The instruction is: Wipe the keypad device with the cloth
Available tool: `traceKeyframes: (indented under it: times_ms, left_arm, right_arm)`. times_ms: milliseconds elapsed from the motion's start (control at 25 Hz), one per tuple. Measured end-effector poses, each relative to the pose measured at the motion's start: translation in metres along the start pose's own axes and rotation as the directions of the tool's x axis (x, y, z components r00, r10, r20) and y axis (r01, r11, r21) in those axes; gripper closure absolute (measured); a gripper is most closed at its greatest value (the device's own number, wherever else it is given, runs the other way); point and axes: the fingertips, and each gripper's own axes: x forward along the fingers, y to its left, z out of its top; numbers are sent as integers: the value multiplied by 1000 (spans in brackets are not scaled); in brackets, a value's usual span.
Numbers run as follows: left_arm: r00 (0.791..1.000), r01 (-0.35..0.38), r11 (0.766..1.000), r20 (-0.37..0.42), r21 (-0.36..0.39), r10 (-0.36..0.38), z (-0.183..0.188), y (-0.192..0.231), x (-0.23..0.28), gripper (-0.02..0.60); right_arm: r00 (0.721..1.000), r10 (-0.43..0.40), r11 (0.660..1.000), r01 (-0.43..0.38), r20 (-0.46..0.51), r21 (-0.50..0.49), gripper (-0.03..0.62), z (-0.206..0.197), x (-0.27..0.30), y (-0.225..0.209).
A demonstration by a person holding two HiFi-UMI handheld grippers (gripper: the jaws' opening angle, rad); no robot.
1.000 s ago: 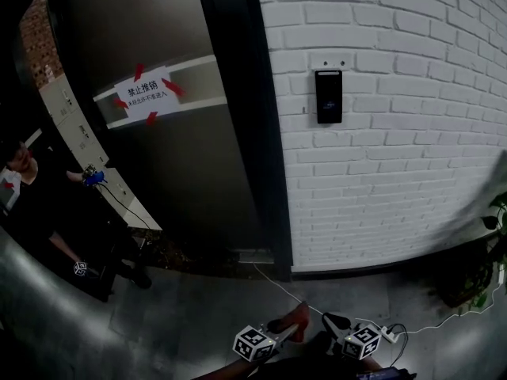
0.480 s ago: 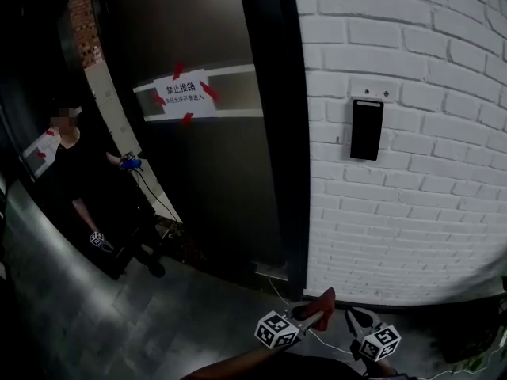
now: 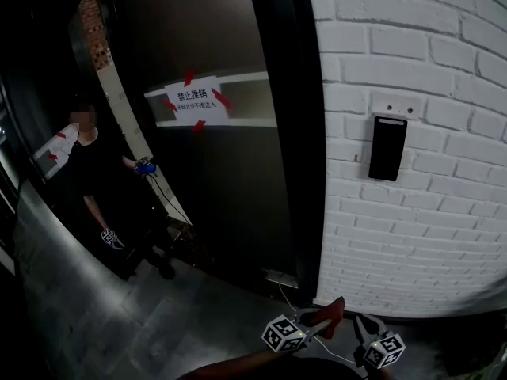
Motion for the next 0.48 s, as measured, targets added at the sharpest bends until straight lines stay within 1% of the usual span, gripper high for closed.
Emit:
traceKeyframes:
  times_ms: [120,240,360,480]
  left_arm:
    - [1000,9,1000,25,3,-9,16,10,-3,503]
    - [998,-7,1000,68,10,7,40,21,-9,503]
    - [990,-22,998,138,58,14,82,30,-9,503]
    - [974,-39,989,226,144,5,143,37,-10,503]
  right_arm:
    - [1000,2,1000,-2,10,-23,592,5,13,-1]
    - [1000,22,1000,-21,16,-17,592,11,23,6]
    - [1000,28,999,-27,15,-29,592,21,30,5]
    - [1000,16,999,-15,21,-31,592,27,29,3]
